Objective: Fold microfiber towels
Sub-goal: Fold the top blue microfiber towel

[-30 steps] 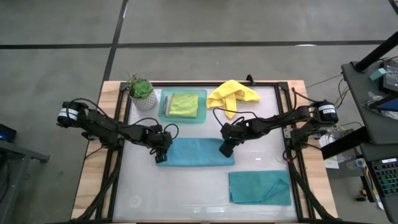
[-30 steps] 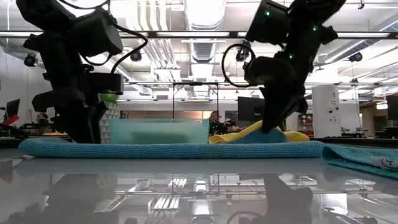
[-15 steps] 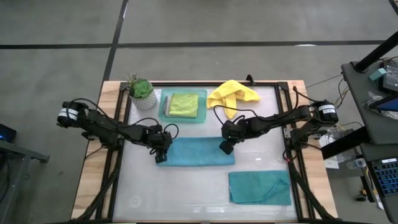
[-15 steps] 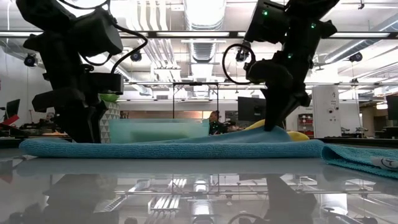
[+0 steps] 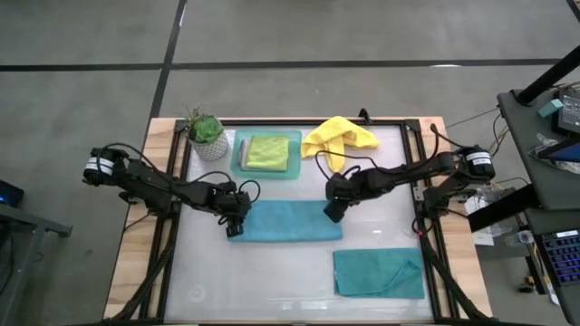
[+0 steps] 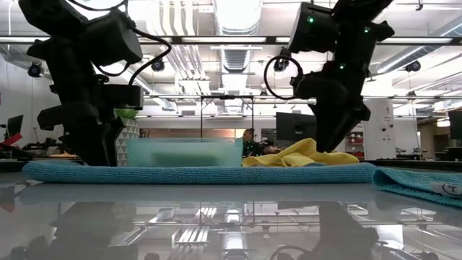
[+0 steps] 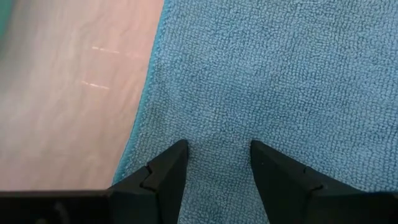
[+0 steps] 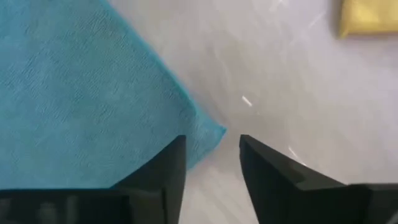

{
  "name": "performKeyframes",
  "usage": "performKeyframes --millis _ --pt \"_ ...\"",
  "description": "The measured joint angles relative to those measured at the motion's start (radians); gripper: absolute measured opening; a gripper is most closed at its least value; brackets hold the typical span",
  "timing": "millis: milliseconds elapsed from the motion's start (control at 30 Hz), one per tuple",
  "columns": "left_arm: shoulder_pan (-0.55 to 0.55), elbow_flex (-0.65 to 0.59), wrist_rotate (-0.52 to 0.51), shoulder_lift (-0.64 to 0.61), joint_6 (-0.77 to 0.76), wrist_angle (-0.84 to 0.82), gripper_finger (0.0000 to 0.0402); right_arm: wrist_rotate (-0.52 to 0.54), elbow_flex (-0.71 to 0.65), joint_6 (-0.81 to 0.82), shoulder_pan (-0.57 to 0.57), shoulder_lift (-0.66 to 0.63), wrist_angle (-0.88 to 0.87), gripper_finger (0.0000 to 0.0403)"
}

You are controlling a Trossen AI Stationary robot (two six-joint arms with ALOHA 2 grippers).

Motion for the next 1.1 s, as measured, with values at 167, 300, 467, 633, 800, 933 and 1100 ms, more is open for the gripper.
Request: performKeyframes --millis 167,300,467,633,800,933,1100 --pt "0.0 0.004 0.0 0.0 0.0 -0.003 0.0164 -0.104 -0.022 0.036 0.024 0.0 0.007 0.0174" --pt "0.0 0.003 0.0 0.0 0.0 -0.002 0.0164 -0.121 -0.062 0.106 0.043 0.0 0.013 0.0193" --pt "0.0 0.003 0.0 0.0 0.001 -0.002 0.0164 -0.152 -0.123 0.179 0.071 0.0 0.117 0.0207" --pt "0.0 0.003 0.0 0.0 0.001 -0.001 0.0164 -0.188 -0.187 0.223 0.08 -0.001 0.312 0.021" --pt "0.0 0.003 0.0 0.0 0.001 0.0 0.0164 -0.187 -0.277 0.265 0.08 -0.004 0.543 0.021" --pt "0.0 0.003 0.0 0.0 0.001 0.0 0.0164 -0.186 -0.364 0.321 0.08 -0.004 0.742 0.0205" --pt "0.0 0.003 0.0 0.0 0.001 0.0 0.0164 -0.152 -0.456 0.381 0.08 -0.002 0.92 0.016"
